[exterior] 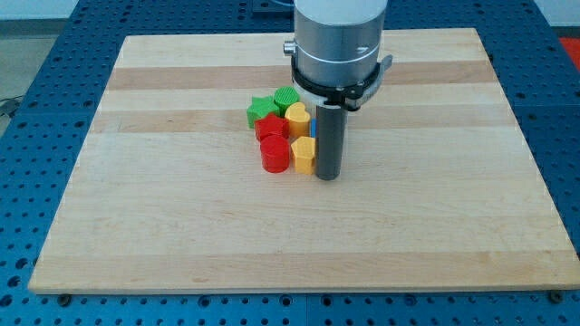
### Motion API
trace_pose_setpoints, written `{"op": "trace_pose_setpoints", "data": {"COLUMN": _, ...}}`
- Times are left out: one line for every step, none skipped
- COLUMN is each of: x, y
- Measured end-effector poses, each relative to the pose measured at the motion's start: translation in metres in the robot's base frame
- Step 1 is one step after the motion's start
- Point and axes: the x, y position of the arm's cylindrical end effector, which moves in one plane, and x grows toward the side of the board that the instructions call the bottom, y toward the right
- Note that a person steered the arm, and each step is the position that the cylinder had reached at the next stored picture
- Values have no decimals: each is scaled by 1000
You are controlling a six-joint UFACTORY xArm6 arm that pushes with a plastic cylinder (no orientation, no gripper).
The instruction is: Move the blue triangle to the top of the blue cube
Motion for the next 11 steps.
{"op": "trace_pose_setpoints", "data": {"x": 0, "y": -1}}
{"op": "trace_pose_setpoints", "data": {"x": 0, "y": 5}}
{"op": "trace_pose_setpoints", "data": {"x": -1, "y": 50}}
{"op": "trace_pose_setpoints", "data": {"x": -37, "y": 74}}
{"op": "trace_pose_setpoints", "data": {"x": -49, "y": 69}}
{"op": "trace_pose_setpoints", "data": {"x": -52, "y": 60}}
{"op": "trace_pose_setpoints", "data": {"x": -63, "y": 55}}
{"op": "trace_pose_setpoints", "data": {"x": -84, "y": 55}}
{"op": "trace_pose_setpoints", "data": {"x": -91, "y": 44}}
{"op": "trace_pose_setpoints", "data": {"x": -94, "y": 30}}
{"op": "trace_pose_setpoints", "data": {"x": -98, "y": 18}}
